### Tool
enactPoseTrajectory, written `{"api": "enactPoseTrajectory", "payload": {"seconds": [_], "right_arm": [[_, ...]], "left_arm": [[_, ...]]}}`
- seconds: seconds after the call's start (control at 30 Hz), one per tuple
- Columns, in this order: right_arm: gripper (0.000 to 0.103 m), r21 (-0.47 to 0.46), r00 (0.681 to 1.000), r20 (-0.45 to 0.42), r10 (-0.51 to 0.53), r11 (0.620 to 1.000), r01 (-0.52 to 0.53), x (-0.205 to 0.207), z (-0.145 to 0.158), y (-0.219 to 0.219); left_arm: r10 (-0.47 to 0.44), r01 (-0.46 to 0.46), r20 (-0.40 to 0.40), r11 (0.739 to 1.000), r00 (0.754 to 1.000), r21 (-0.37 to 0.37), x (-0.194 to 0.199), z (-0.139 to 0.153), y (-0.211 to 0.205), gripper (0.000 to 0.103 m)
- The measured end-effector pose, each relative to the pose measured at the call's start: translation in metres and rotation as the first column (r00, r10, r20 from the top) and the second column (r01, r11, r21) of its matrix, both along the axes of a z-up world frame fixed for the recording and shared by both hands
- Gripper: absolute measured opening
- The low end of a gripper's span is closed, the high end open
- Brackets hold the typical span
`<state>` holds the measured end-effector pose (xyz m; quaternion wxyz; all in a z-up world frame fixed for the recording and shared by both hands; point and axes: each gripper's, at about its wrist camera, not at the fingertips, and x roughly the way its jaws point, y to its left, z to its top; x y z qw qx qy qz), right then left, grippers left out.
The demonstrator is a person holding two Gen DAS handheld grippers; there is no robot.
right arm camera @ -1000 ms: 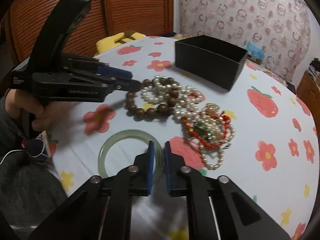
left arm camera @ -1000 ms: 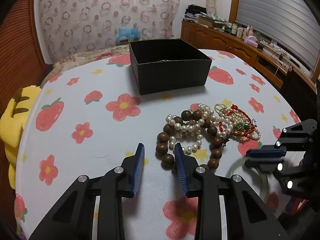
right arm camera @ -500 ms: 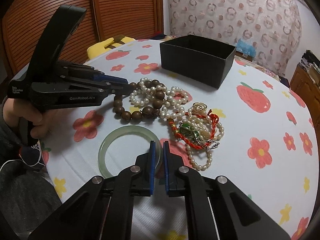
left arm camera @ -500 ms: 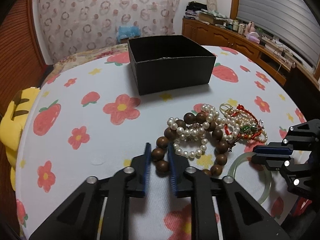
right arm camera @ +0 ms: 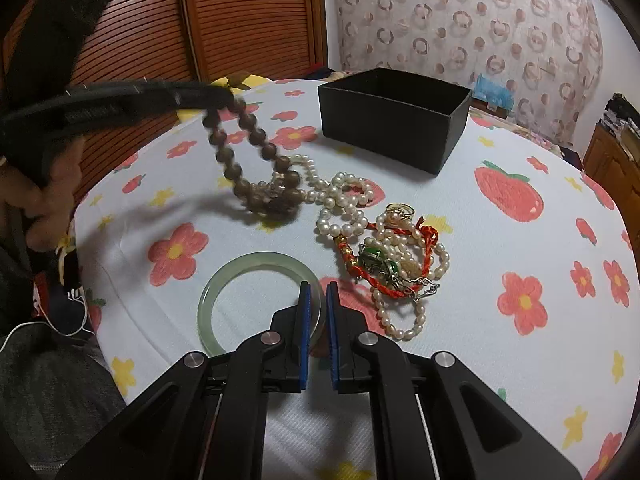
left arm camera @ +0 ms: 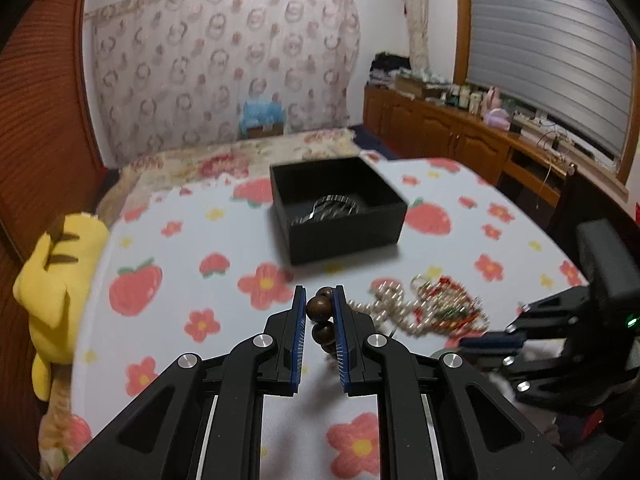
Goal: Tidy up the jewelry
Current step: 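Place the jade bangle into the box with the right tool while the left tool lifts the beads over it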
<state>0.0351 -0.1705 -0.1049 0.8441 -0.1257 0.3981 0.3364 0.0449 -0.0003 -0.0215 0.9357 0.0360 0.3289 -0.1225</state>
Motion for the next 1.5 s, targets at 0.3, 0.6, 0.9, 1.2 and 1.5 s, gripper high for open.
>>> {"api": "enactPoseTrajectory", "payload": {"seconds": [0.3,0.6,0.9,1.2,1.5], "right_arm": [[0.009,-0.004,1.0,0.008,0.0,1.0,0.0,0.0,0.001,0.0],[0.008,0.022,0.993,0.112,-0.044,0.999,0.042,-0.001,0.028,-0.003],[0.008,0.02,0.981,0.18,-0.071,0.997,0.069,0.029,0.05,-0.007],[0.008,0.026,0.965,0.24,-0.106,0.994,0.103,0.067,0.066,-0.004],[0.008,0.036,0.95,0.277,-0.144,0.99,0.14,0.116,0.085,0.004]], "left_arm": [[-0.004,0.004,0.057,1.0,0.998,0.004,-0.009,0.021,-0.001,0.012],[0.004,-0.005,0.092,1.0,0.996,0.005,-0.007,0.032,0.002,0.012],[0.006,-0.007,0.121,1.0,0.993,0.01,0.003,0.044,0.001,0.012],[0.001,-0.004,0.14,1.0,0.99,0.022,0.022,0.05,-0.006,0.012],[-0.007,0.002,0.168,0.999,0.986,0.032,0.039,0.065,-0.012,0.012]]}}
